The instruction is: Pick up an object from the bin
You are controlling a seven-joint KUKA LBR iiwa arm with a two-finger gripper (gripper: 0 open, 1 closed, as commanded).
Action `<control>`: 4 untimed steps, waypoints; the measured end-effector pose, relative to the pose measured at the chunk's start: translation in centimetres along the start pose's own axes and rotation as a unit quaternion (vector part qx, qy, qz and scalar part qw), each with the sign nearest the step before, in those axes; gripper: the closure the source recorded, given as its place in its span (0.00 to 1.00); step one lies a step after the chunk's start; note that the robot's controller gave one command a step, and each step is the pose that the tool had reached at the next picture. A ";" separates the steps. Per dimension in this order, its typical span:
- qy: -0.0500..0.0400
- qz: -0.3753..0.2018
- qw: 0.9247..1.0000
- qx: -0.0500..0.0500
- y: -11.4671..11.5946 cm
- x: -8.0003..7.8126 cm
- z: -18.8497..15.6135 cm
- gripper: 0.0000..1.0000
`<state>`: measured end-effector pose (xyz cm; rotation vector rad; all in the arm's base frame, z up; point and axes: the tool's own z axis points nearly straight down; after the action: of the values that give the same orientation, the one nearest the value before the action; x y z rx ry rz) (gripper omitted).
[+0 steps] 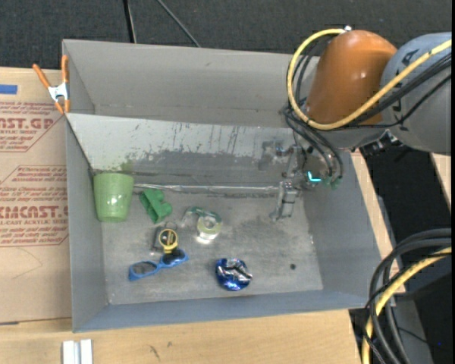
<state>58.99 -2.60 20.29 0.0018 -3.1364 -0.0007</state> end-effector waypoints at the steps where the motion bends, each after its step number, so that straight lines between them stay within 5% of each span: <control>1: -0.001 -0.177 0.984 0.000 5.2 2.8 13.6 0.00; 2: -0.002 -0.283 0.959 0.001 7.2 9.6 12.8 0.00; 3: -0.005 -0.279 0.960 0.003 1.2 8.9 6.6 0.00; 4: -0.002 -0.368 0.930 0.000 4.5 6.9 13.5 0.00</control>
Offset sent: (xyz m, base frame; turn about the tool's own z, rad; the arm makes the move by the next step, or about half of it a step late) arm -0.0270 0.0504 -0.1329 -0.3557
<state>52.02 1.90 6.82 1.1581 -2.9187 -0.0041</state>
